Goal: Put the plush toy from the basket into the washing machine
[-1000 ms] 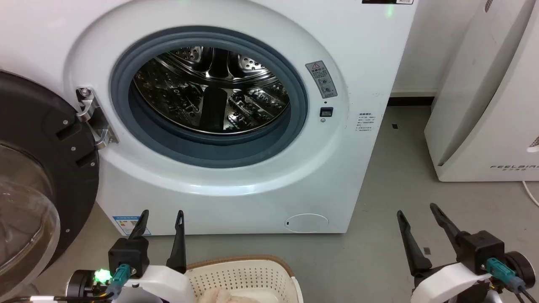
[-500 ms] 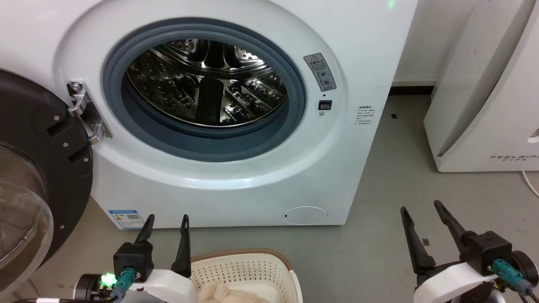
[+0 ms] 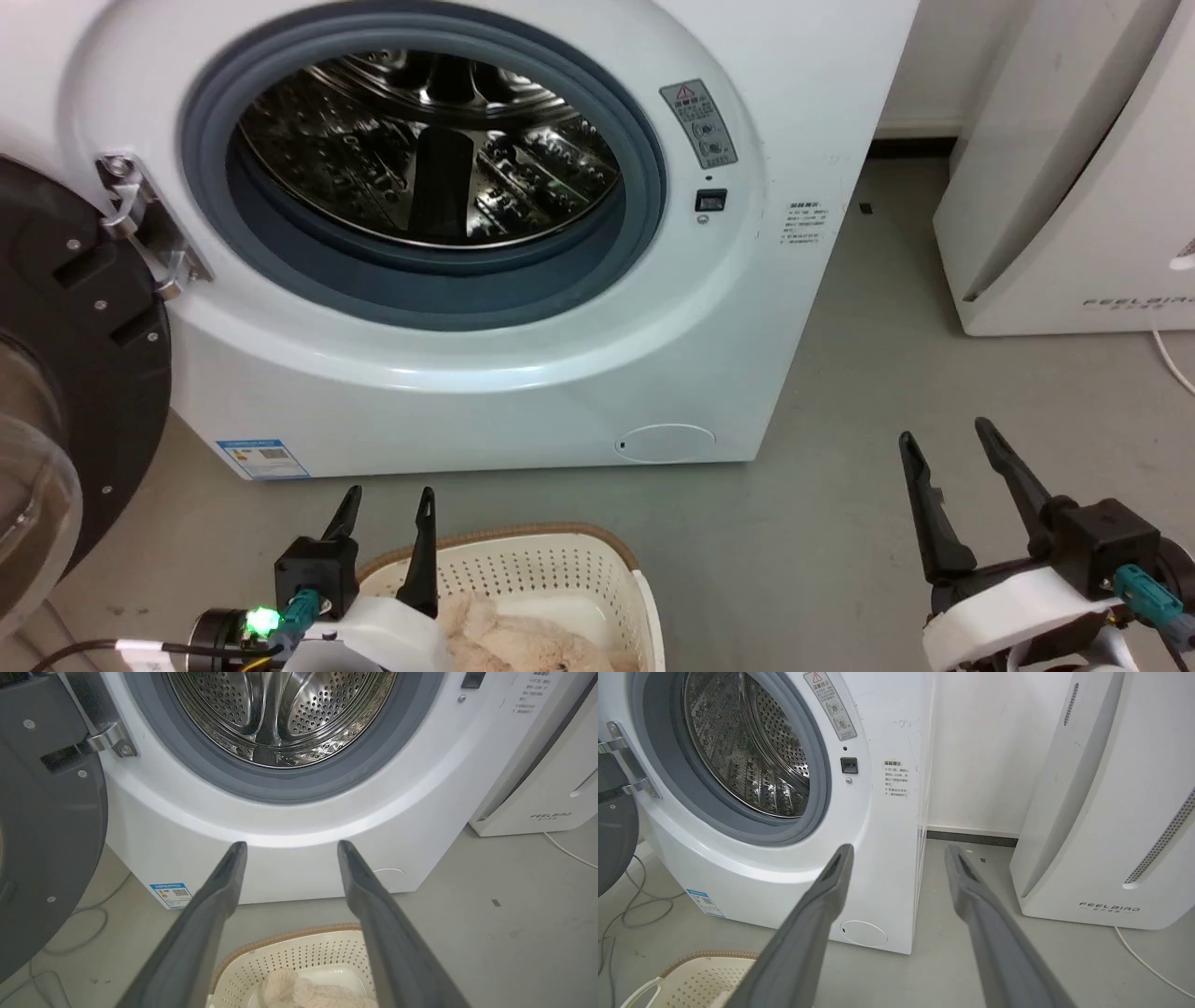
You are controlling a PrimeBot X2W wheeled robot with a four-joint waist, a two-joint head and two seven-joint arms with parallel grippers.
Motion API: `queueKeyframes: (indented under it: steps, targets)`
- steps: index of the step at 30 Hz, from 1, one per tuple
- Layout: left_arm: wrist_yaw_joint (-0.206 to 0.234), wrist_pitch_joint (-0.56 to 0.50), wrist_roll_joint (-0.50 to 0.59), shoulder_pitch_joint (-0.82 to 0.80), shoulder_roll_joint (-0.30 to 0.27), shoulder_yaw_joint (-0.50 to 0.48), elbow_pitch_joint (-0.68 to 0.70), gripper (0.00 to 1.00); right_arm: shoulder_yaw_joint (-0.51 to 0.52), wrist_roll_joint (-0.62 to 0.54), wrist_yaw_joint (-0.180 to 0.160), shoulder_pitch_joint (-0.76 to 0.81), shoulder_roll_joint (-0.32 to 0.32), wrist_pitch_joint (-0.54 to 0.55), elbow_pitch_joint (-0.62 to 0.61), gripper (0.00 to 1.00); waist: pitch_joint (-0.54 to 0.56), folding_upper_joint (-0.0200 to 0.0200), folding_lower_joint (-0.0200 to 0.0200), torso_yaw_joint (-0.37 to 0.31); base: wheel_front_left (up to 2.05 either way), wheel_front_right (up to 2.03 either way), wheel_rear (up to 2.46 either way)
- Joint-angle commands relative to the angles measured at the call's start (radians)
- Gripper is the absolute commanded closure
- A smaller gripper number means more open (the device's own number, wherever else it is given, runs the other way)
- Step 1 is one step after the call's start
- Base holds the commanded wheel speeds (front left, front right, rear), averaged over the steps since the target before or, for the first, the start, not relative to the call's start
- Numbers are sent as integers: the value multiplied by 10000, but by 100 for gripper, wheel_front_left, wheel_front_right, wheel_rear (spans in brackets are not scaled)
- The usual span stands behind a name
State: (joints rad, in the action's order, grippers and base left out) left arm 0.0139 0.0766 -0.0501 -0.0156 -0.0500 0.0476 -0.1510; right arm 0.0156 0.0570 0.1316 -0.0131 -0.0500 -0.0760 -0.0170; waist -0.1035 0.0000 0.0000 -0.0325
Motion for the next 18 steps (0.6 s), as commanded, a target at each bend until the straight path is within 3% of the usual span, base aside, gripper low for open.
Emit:
queueKeyframes:
  steps: [1, 18]
  targets:
    - [-54, 115, -77, -202, -15, 22, -159, 0, 16, 48, -3, -196, -1, -129, -88, 0, -126, 0, 0, -44, 0, 0, 0]
    - [-253, 470, -331, -1068, -135, 86, -1943, 0, 48, 110, -4, -622, -1, -482, -366, 0, -1222, 0, 0, -368, 0, 0, 0]
